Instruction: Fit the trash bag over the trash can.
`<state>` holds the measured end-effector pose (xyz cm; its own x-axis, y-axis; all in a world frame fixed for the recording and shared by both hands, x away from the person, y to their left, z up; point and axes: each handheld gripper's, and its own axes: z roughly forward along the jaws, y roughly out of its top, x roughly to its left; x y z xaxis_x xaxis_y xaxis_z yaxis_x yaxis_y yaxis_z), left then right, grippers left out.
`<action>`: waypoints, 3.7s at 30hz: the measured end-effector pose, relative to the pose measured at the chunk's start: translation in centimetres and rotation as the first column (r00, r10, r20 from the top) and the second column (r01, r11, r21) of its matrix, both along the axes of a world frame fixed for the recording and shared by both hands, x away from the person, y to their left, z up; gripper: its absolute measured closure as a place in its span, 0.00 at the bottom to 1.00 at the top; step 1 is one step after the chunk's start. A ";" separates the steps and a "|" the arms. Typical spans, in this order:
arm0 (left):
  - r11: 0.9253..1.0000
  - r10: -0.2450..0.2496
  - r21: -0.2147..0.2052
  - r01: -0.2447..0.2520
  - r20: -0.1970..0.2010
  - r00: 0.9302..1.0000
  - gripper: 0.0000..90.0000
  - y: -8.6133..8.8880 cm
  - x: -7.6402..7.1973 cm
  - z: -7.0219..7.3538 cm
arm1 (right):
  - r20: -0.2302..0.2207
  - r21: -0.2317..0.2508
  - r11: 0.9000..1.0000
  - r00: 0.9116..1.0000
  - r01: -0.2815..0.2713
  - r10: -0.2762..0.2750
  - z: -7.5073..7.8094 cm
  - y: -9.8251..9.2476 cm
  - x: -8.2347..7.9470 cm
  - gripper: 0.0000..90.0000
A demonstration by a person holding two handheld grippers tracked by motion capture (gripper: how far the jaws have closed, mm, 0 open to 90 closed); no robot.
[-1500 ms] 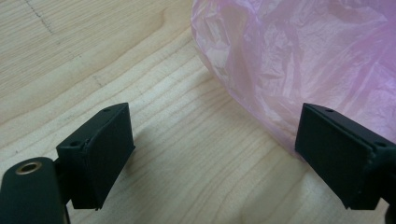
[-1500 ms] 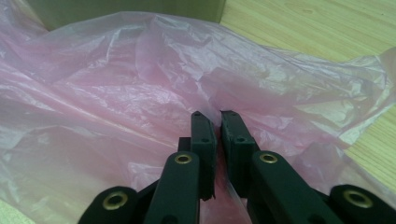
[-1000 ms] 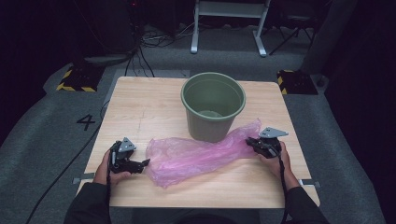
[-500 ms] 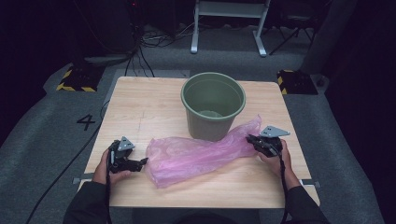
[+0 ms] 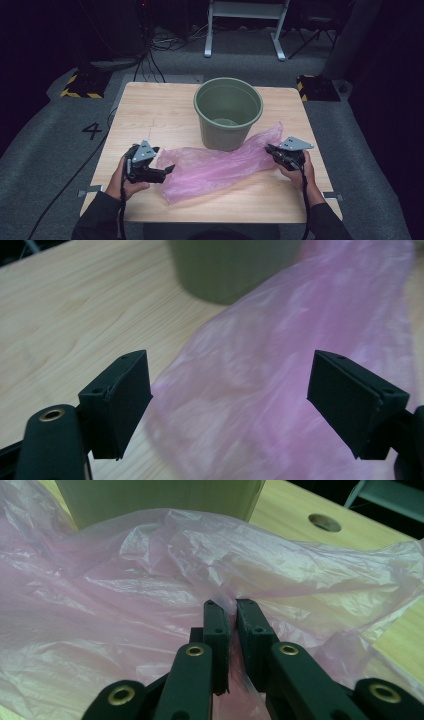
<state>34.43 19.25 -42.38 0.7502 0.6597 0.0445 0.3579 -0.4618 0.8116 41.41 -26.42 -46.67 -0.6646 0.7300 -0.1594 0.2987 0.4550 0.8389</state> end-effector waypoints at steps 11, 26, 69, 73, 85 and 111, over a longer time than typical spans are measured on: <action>0.980 -0.165 0.103 0.168 -0.037 0.986 0.19 -7.7 0.0 -1.1 | 0.041 -0.006 1.000 0.999 0.004 -0.003 1.1 0.1 -0.3 0.94; 0.956 -0.163 0.210 0.206 -0.204 0.965 0.29 -8.6 3.4 -5.7 | 0.193 -0.024 0.997 0.978 -0.071 0.074 4.5 0.7 -3.3 0.95; 0.962 -0.265 0.089 0.260 0.058 0.962 1.00 -5.9 -0.8 -2.4 | 0.508 -0.172 0.957 0.812 -0.232 0.288 14.8 5.4 -8.7 0.96; 0.963 -0.267 0.071 0.261 0.102 0.958 1.00 -5.0 -1.1 -1.1 | 0.527 -0.178 0.954 0.795 -0.243 0.301 16.0 6.1 -8.1 0.96; 0.980 -0.181 -0.045 0.193 0.190 0.965 1.00 -1.1 -1.4 1.5 | 0.457 -0.166 0.936 0.817 -0.311 0.352 17.7 9.1 -3.9 0.96; 0.986 -0.084 -0.110 0.124 0.320 0.944 1.00 -0.5 -0.2 5.6 | 0.054 -0.363 0.861 0.915 -0.356 0.400 17.2 13.6 4.7 0.90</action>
<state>34.25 18.76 -36.75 0.7765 0.5943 0.2094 0.0318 -0.3688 0.9289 46.09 -12.84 -29.51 -0.8370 0.3129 -0.4489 -0.0492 0.7740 0.6313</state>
